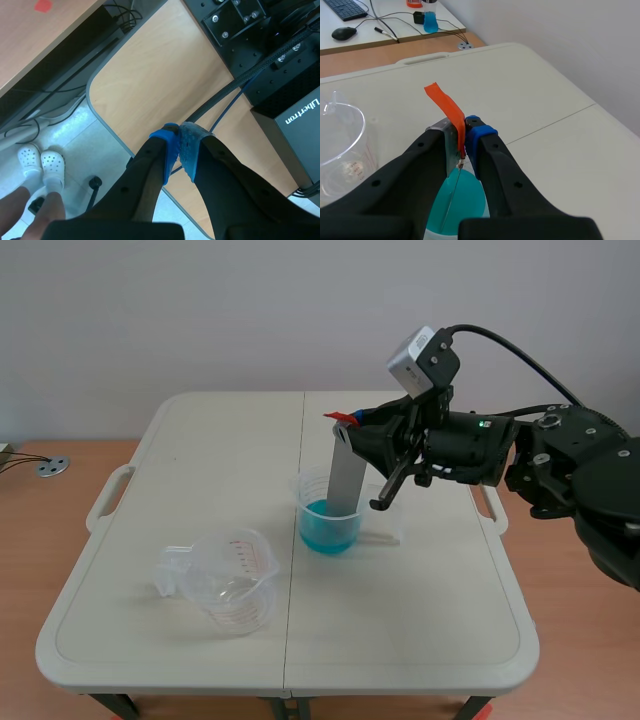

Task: Hold the metal plate by the orange handle, dip it into the blue solution, take it out and point at it, then put the plate back in the beaker on the left.
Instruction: 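Hold the plate still in the solution, then raise the plate and point at it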

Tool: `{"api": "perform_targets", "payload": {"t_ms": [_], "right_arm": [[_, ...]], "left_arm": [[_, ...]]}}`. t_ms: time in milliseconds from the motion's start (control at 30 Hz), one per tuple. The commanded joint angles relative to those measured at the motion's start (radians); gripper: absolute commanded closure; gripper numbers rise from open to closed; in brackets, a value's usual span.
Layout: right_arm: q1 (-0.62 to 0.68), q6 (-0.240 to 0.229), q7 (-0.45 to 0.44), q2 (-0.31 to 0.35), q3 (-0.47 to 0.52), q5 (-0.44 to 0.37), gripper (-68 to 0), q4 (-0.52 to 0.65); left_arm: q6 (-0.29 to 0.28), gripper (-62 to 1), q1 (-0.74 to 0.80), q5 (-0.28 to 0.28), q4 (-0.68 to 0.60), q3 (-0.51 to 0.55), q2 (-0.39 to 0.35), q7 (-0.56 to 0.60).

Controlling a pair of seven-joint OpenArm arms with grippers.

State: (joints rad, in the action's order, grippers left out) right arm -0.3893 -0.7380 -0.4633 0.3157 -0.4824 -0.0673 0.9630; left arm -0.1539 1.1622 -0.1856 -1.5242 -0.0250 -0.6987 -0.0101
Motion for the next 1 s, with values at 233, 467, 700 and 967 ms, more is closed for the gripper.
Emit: {"api": "perform_targets", "payload": {"t_ms": [233,467,700,967], "right_arm": [[-0.026,-0.008,-0.013,0.015,0.013,-0.014,-1.3,0.085],[-0.026,-0.008,-0.006,0.031,0.036,-0.015,-1.3,0.148],[-0.026,-0.008,0.014,0.031,0.059,-0.015,-1.3,0.198],[-0.026,-0.008,0.038,0.043,0.059,-0.037,-1.3,0.262]], "left_arm": [[-0.003,-1.9,-0.002,-0.006,-0.006,0.003,0.005,0.01],[-0.003,-1.9,-0.002,-0.006,-0.006,0.003,0.005,0.01],[-0.002,-1.9,-0.002,-0.034,-0.01,0.035,0.005,0.018],[-0.002,-1.9,-0.001,-0.199,-0.031,0.255,0.005,0.013]]}}
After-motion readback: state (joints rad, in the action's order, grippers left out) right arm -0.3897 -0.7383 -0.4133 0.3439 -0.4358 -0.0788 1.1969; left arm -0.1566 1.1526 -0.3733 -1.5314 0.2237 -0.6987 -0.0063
